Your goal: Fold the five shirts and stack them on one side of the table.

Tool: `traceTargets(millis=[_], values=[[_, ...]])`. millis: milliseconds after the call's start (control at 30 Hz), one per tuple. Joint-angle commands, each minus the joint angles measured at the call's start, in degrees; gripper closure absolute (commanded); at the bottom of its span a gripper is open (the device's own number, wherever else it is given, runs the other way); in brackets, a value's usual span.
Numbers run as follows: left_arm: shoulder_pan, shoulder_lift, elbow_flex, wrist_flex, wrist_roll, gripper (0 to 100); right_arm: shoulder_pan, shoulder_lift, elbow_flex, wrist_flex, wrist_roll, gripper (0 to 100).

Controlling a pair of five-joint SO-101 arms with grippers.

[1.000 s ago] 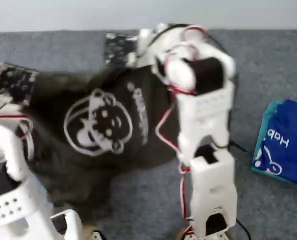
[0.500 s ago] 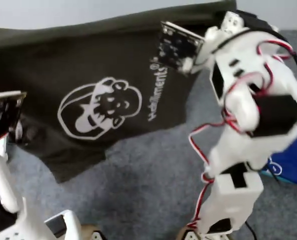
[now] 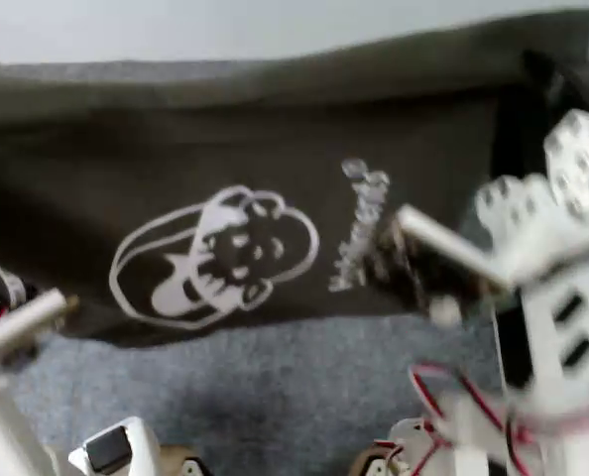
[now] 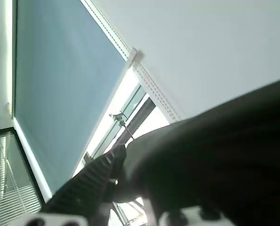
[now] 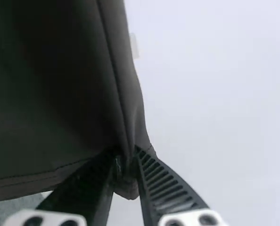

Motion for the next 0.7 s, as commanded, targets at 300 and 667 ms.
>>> traceTargets(millis=[300,667], values=[[-0.7,0.26,-17.8,21.01,5.8,99,8.31,-29.23,35.52,2.24,-5.27,98.9],[10.73,0.53,13.76,21.27,-2.37,99,4.09,-30.46,79.12,-12.97,-5.19,98.9]])
